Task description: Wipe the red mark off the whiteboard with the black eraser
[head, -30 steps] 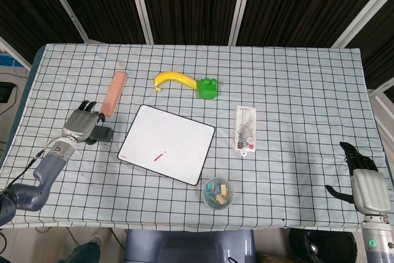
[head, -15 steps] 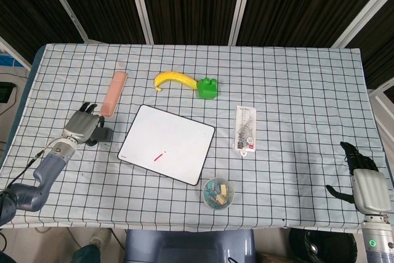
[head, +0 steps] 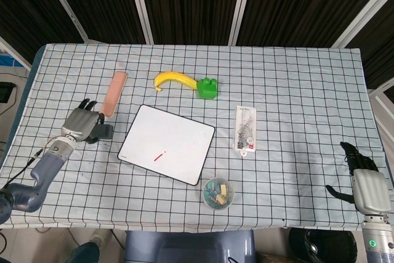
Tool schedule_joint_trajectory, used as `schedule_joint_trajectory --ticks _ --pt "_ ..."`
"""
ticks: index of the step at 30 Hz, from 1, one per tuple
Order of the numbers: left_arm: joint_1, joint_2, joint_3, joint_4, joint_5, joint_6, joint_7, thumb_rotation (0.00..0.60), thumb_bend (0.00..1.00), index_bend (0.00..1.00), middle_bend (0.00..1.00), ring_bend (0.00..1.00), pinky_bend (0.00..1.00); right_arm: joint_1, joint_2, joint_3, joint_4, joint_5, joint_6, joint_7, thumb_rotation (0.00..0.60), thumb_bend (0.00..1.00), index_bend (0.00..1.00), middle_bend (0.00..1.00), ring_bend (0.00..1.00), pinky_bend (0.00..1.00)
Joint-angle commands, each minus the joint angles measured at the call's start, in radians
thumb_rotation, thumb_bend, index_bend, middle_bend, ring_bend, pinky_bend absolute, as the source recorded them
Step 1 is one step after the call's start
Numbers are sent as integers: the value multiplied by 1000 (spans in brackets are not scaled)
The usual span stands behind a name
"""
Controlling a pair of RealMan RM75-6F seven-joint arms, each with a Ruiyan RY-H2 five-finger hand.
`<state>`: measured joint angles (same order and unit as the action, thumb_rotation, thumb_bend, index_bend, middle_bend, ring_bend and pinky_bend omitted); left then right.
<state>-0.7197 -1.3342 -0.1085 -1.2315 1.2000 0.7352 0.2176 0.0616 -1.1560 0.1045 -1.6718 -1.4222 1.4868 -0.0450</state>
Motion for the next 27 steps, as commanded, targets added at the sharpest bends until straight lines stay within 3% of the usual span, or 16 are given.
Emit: schedule_joint_trajectory --ticks 1,10,17,21,27 --pt "-5 61 -12 -98 23 39 26 600 213 436 463 56 9 0 0 0 -1 0 0 0 600 64 99 123 218 217" --pt "-40 150 -15 -347 17 43 141 600 213 421 450 56 9 0 1 0 -3 1 -1 1 600 64 99 123 218 217" --pt "-105 127 -27 -453 -60 57 336 600 213 427 456 56 9 0 2 0 -3 1 0 2 600 64 99 124 218 217" --pt "-134 83 -35 -465 -71 72 388 600 213 435 462 56 9 -1 2 0 -3 0 0 2 600 63 99 124 218 217" --pt "-180 -32 -31 -392 -60 64 413 600 213 438 465 57 9 -2 2 0 -2 0 2 4 600 64 99 123 218 217"
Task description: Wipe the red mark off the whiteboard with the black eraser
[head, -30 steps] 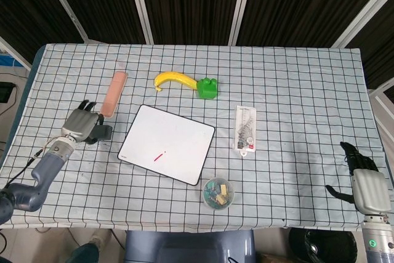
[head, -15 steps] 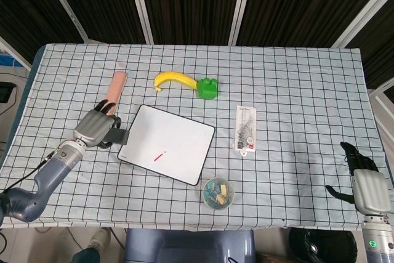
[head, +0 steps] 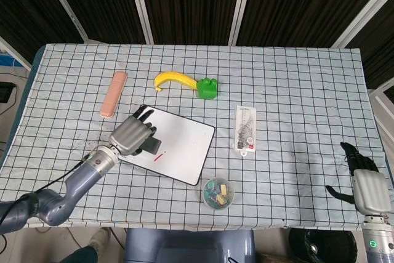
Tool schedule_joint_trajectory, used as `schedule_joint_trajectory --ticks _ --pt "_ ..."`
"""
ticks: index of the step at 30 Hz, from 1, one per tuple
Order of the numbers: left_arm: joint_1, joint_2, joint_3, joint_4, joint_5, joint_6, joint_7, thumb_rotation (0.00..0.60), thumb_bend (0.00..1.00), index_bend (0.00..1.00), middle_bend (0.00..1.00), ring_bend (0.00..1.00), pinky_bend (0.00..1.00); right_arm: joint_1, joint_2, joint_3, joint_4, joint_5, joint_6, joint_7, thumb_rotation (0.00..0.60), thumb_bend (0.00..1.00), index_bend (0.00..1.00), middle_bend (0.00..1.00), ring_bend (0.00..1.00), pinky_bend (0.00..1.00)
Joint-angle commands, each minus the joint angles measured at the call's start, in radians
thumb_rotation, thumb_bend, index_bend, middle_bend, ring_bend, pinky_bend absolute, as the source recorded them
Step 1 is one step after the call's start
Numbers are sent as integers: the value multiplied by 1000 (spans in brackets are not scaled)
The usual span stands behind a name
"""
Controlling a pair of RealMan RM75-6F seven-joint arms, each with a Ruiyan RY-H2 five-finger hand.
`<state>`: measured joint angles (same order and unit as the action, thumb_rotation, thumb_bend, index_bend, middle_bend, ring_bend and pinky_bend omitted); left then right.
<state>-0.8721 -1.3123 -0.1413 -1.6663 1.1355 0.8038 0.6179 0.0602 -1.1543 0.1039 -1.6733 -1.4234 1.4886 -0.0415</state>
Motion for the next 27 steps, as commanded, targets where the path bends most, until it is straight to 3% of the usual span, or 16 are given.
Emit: schedule_joint_trajectory --ticks 1,13,27 --pt "-33 -70 2 56 8 -5 11 600 213 439 466 57 9 0 1 1 0 2 0 2 600 64 100 124 218 217" --pt "-80 -212 11 201 73 -19 -63 600 213 437 466 56 9 0 3 1 1 4 -3 4 600 64 99 124 218 217" --pt "-118 -246 36 235 -12 -57 -10 600 213 435 483 56 9 0 6 1 2 4 -5 10 600 64 99 123 218 217"
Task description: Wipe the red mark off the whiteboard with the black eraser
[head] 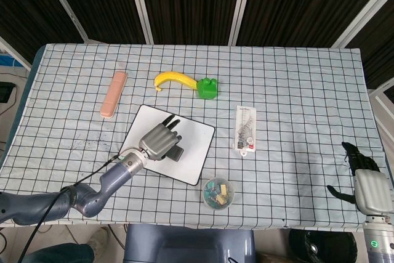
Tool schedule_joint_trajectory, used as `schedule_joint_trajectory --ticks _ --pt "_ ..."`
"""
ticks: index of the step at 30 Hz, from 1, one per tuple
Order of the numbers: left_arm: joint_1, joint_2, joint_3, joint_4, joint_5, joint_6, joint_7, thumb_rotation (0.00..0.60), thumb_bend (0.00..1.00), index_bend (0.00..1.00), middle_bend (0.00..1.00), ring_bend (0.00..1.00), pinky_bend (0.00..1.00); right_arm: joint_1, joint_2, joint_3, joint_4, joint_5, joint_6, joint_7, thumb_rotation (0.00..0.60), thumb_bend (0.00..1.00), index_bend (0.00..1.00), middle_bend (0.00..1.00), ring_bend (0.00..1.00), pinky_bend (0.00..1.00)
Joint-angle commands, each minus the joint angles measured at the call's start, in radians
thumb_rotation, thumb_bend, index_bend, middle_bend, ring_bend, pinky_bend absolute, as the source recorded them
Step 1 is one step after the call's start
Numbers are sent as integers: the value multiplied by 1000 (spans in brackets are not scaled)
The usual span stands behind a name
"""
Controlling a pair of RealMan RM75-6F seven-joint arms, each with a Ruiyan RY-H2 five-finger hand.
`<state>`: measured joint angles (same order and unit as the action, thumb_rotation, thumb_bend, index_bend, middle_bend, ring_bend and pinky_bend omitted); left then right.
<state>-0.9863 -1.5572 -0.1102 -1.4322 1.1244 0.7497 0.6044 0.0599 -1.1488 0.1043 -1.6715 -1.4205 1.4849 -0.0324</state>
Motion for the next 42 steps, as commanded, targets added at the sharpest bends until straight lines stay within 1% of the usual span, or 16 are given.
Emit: schedule_joint_trajectory --ticks 1,8,16,27,34,37,42 --pt "-6 -1 7 -1 -3 -3 6 600 213 435 484 56 9 1 1 0 0 1 -2 0 600 64 99 123 218 217" --pt "-13 1 26 -6 -30 -2 31 600 213 434 484 56 9 0 2 0 0 -1 0 2 600 64 99 124 218 217" --pt "-9 3 52 -10 -22 6 26 600 213 439 487 56 9 -1 2 0 2 -3 2 3 600 64 99 123 218 217" --pt "8 62 100 -87 -25 21 54 600 213 439 488 56 10 -1 2 -1 4 -9 5 7 600 64 99 124 218 217" --pt "28 90 133 -113 -1 41 58 600 213 438 488 56 10 0 2 -2 4 -11 5 6 600 64 99 124 218 217" --pt "30 80 133 -102 15 41 41 600 213 438 488 56 10 -1 1 -2 3 -11 6 5 600 64 100 124 218 217" --pt "20 55 110 -63 34 38 14 600 213 437 488 56 10 -1 0 -2 2 -10 6 3 600 64 99 124 218 217"
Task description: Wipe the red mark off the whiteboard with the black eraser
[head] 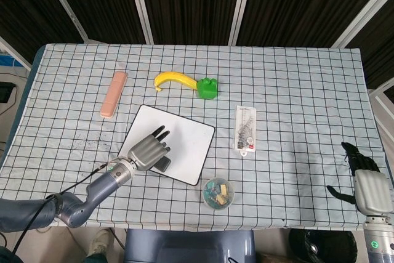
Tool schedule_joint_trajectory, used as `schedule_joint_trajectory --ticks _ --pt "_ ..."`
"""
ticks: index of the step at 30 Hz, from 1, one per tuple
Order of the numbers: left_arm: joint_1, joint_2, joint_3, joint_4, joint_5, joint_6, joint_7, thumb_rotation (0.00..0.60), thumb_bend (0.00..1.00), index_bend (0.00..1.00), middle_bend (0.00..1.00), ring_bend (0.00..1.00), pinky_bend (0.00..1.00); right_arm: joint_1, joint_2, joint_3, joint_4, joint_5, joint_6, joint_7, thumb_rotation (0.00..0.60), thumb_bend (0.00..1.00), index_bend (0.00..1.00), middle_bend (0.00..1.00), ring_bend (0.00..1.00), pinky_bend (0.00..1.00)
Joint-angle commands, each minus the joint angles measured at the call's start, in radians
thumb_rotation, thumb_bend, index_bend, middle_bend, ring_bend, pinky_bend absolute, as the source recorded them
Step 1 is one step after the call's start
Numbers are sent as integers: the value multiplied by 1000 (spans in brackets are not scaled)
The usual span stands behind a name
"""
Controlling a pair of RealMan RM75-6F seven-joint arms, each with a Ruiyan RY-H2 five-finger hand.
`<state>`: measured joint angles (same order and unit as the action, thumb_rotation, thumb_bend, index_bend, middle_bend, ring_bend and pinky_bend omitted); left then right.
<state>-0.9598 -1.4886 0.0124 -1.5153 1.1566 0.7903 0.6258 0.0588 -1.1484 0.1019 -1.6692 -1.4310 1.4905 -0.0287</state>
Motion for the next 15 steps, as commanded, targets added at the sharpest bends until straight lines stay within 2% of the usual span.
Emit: schedule_joint_trajectory --ticks 1,15 --pt "-9 -17 -15 27 0 -4 -7 600 213 437 488 56 10 0 0 0 0 1 0 0 600 64 100 124 218 217" --pt "-62 -111 -79 159 -55 -35 -1 600 213 440 490 56 10 0 3 1 0 6 -3 7 600 64 99 124 218 217"
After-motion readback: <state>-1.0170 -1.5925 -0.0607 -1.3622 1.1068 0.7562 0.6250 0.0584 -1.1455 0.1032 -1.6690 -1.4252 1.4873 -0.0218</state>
